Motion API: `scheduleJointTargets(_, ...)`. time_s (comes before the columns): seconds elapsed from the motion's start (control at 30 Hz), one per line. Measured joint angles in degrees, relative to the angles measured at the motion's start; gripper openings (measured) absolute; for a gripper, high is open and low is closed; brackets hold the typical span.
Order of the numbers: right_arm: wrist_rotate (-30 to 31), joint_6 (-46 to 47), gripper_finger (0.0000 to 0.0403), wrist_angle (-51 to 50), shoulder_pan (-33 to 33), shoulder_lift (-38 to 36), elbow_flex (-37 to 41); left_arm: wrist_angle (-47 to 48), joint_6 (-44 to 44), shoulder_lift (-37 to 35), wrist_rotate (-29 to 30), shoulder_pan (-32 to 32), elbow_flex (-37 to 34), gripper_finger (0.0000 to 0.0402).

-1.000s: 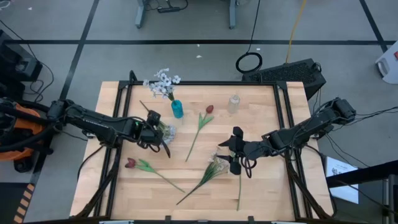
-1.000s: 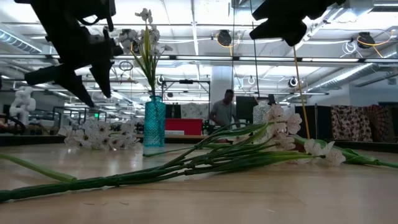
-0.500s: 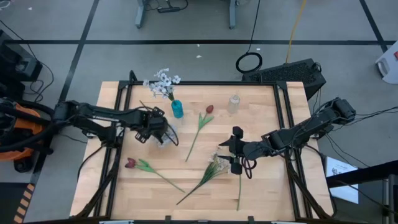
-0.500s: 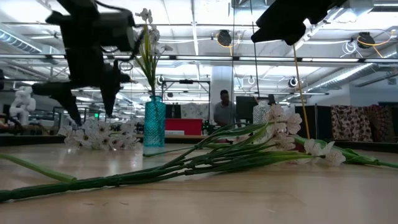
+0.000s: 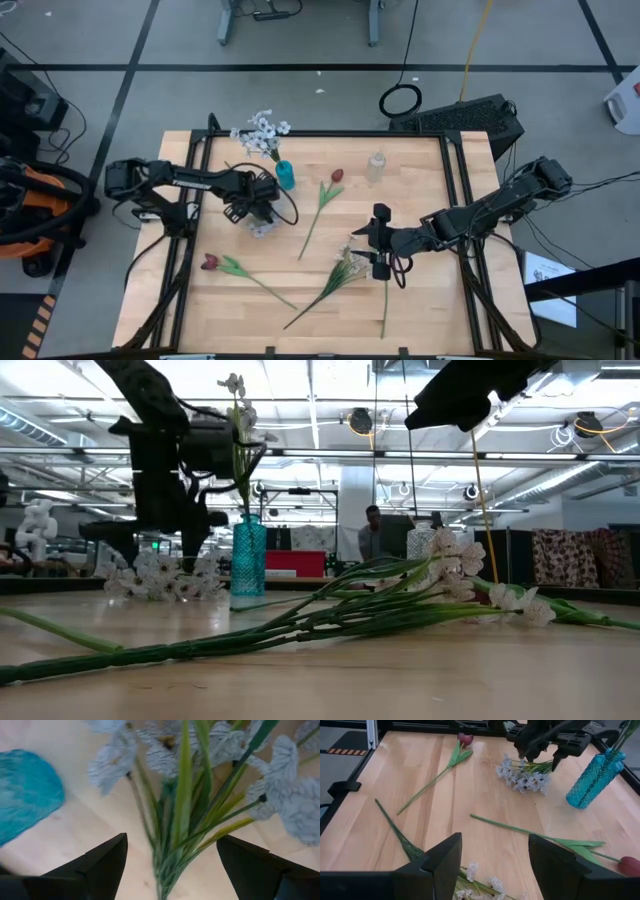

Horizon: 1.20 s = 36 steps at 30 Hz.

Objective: Sort flowers into vase by color
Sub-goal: Put the top white flowers into the blue vase

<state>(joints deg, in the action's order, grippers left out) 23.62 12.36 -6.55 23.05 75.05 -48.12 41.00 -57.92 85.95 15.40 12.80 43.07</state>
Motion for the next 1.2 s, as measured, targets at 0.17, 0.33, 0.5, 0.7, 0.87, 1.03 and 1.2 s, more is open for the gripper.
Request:
scheduleJointTargets(0.17, 0.0, -0.3, 0.0219, -0.5, 0.0, 0.0, 0.0, -0.1, -2.1, 2.7, -2.1, 1.5, 0.0, 0.0312)
scheduleJointTargets(0.33, 0.0, -0.9, 0.0219, -0.5, 0.0, 0.0, 0.0, -0.8, -5.8, 4.0, -3.4, 1.9, 0.2, 0.0302)
scheduleJointTargets(0.5, 0.2, -0.9, 0.0219, -0.5, 0.0, 0.0, 0.0, -0.7, -8.6, 4.1, -4.5, 1.8, 0.1, 0.0250)
scheduleJointTargets(0.7, 0.3, -0.6, 0.0219, -0.5, -0.1, 0.0, 0.0, -0.2, -8.6, 4.2, -5.0, 1.8, 0.0, 0.0162)
scheduleJointTargets(0.87, 0.3, 1.7, 0.0219, -1.6, -0.1, 0.0, 0.0, -0.4, -7.3, 4.2, -5.1, 1.0, 0.0, 0.0089)
scheduleJointTargets(1.03, 0.3, 4.3, 0.0219, -2.6, -0.1, 0.0, 0.0, -0.9, -2.7, 4.3, -4.4, -0.4, 0.3, 0.0020)
scheduleJointTargets(1.2, 0.4, 4.1, 0.0219, -2.4, -0.1, 0.0, 0.0, -1.4, 2.1, 4.4, -3.7, -3.1, 0.7, 0.0013)
